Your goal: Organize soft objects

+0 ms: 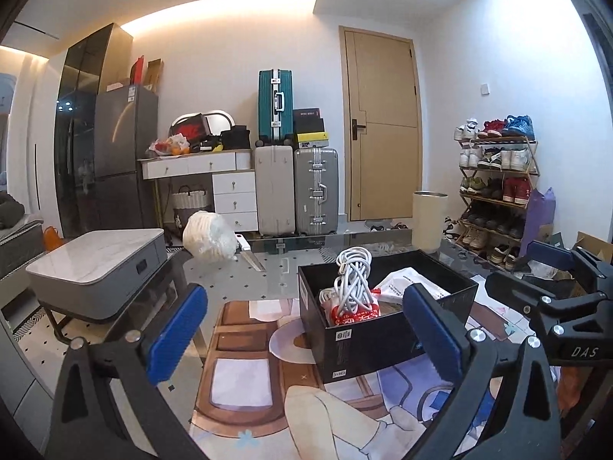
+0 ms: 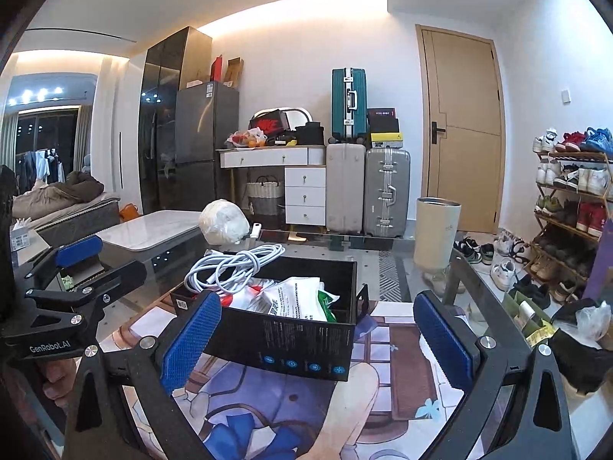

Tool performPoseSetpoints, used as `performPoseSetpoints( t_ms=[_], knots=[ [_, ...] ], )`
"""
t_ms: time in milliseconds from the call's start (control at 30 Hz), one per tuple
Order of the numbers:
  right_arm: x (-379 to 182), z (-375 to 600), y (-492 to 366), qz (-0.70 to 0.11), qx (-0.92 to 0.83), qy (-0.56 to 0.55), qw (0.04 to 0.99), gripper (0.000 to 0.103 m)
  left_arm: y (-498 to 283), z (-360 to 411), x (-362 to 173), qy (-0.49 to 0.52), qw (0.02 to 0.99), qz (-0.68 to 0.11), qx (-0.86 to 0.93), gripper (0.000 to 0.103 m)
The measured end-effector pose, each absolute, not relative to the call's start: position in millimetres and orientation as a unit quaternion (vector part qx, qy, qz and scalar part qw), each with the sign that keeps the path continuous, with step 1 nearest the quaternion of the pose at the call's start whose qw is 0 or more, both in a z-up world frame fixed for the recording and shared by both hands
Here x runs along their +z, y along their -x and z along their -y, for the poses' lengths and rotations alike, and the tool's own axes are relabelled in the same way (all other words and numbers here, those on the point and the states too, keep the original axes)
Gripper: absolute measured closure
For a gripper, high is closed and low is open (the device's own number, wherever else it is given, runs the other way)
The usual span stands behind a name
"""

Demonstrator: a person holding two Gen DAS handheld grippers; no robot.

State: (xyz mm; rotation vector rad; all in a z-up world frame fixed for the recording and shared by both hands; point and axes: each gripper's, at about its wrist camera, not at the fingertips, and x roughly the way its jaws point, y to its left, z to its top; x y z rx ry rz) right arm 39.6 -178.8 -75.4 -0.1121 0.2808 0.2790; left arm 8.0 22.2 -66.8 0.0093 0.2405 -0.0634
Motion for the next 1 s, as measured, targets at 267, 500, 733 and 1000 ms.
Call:
performPoseSetpoints(
  t_ms=[267, 500, 733, 1000],
  knots=[
    [-77.5, 177.5, -39.0, -0.136, 0.144, 0.061, 0.978, 0.001, -5.3, -17.6, -65.2, -0.013, 0.993, -0.114, -0.04, 0.0],
    [-77.9, 177.1, -38.9, -0.136, 0.144, 0.062, 0.978, 0.001, -7.0, -20.0, -65.3, -0.008, 0.992, -0.119, -0.034, 0.0],
    [-78.5, 176.9, -40.0, -0.135, 0.153, 0.067, 0.977, 0.001, -7.9, -18.6, -65.3, -0.008, 0.992, -0.122, -0.036, 0.0],
    [-79.1, 177.6, -41.5, -0.134, 0.156, 0.069, 0.976, 0.001, -9.3, -17.2, -65.5, -0.01, 0.992, -0.122, -0.037, 0.0]
  ],
)
